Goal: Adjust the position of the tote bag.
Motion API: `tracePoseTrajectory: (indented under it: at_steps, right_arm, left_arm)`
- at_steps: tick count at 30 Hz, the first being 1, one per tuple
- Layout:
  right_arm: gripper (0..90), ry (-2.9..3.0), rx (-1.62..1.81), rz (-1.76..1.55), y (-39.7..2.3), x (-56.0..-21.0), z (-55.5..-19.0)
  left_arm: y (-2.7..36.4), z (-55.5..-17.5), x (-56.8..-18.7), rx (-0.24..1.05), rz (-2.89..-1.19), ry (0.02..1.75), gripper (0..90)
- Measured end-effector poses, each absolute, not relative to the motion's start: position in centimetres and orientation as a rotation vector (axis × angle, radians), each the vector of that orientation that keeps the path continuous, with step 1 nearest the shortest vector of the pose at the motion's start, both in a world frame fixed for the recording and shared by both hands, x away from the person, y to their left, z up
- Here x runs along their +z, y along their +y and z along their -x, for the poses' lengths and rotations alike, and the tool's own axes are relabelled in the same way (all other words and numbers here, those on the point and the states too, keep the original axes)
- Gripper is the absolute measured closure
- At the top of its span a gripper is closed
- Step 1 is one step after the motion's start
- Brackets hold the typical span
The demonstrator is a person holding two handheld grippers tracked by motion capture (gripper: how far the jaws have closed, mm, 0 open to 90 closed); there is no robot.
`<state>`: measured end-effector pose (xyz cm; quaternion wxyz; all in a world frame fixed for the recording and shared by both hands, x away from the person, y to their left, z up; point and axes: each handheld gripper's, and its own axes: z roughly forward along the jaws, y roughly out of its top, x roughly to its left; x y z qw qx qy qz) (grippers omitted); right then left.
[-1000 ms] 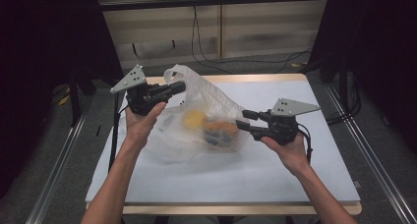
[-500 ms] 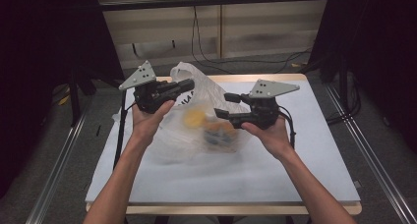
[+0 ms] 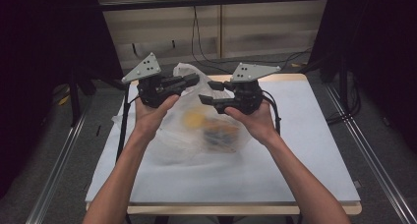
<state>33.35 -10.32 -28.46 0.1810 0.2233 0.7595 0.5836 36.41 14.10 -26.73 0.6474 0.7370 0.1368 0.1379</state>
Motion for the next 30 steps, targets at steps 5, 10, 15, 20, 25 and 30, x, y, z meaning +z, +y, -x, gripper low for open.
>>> tracePoseTrajectory:
  at_steps: [5, 10, 15, 20, 25, 30]
  right_arm:
    - [78.2, 2.164, 1.65, -0.635, -10.2, -28.9, -33.9]
    - [90.0, 2.164, 1.659, -0.655, -10.5, -29.1, -34.2]
    - [90.0, 2.149, 1.658, -0.672, -11.1, -29.4, -34.5]
    - [90.0, 2.117, 1.668, -0.696, -12.2, -29.3, -34.5]
    - [90.0, 2.088, 1.692, -0.706, -13.5, -29.2, -34.3]
    - [90.0, 2.077, 1.678, -0.718, -14.8, -29.4, -34.2]
  left_arm:
    - [14.1, -36.6, -26.8, 0.309, -1.685, 0.311, 90.0]
    - [14.7, -36.8, -27.5, 0.309, -1.67, 0.346, 79.4]
    - [16.1, -36.7, -28.3, 0.312, -1.639, 0.408, 63.1]
    - [18.2, -36.4, -28.8, 0.359, -1.613, 0.454, 54.1]
    - [20.5, -36.0, -29.4, 0.39, -1.584, 0.499, 48.8]
    - [22.2, -35.9, -31.2, 0.393, -1.57, 0.548, 47.1]
